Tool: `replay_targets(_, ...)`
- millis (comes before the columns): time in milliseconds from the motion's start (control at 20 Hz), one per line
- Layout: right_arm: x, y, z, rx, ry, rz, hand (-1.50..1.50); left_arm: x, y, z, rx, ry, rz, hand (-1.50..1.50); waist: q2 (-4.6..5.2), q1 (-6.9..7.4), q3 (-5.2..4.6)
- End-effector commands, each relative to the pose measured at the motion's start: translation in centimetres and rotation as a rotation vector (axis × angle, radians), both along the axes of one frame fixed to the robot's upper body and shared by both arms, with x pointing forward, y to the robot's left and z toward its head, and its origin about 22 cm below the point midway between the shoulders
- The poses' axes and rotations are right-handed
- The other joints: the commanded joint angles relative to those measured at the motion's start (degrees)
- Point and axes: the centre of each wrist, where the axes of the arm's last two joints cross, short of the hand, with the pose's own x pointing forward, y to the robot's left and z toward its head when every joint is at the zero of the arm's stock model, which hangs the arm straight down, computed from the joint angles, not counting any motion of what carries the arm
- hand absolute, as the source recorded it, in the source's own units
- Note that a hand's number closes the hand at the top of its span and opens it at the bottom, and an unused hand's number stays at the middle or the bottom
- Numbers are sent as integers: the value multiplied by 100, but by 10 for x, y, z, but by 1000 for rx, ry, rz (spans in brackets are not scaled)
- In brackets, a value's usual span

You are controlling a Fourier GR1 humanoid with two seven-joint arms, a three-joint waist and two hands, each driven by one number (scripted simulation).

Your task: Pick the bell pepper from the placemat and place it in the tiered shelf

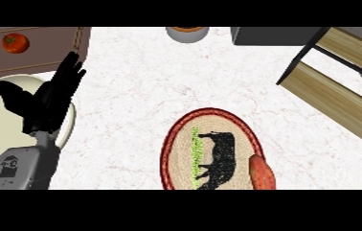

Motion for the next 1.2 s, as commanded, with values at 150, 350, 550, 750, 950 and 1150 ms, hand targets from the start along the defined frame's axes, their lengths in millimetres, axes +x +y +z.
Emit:
replay_targets(150,23,-57,7,21,13,6,150,-2,13,9,-2,-15,-10,0,-3,36,3)
replay_targets(350,33,-75,-2,21,16,12,150,14,17,0,-11,2,-7,0,3,1,2)
replay_targets(550,52,-89,-7,11,17,2,150,1,-6,-3,-1,12,-17,0,5,50,4)
replay_targets(750,46,-104,-15,77,75,-160,150,-1,5,-12,-7,-10,2,0,13,52,1)
replay_targets(950,74,-97,-34,96,-18,-194,-150,8,-2,12,-13,-7,-19,0,17,94,7)
replay_targets(1150,91,-94,-28,137,-127,-176,-150,7,-5,-2,3,-9,-19,0,25,104,6)
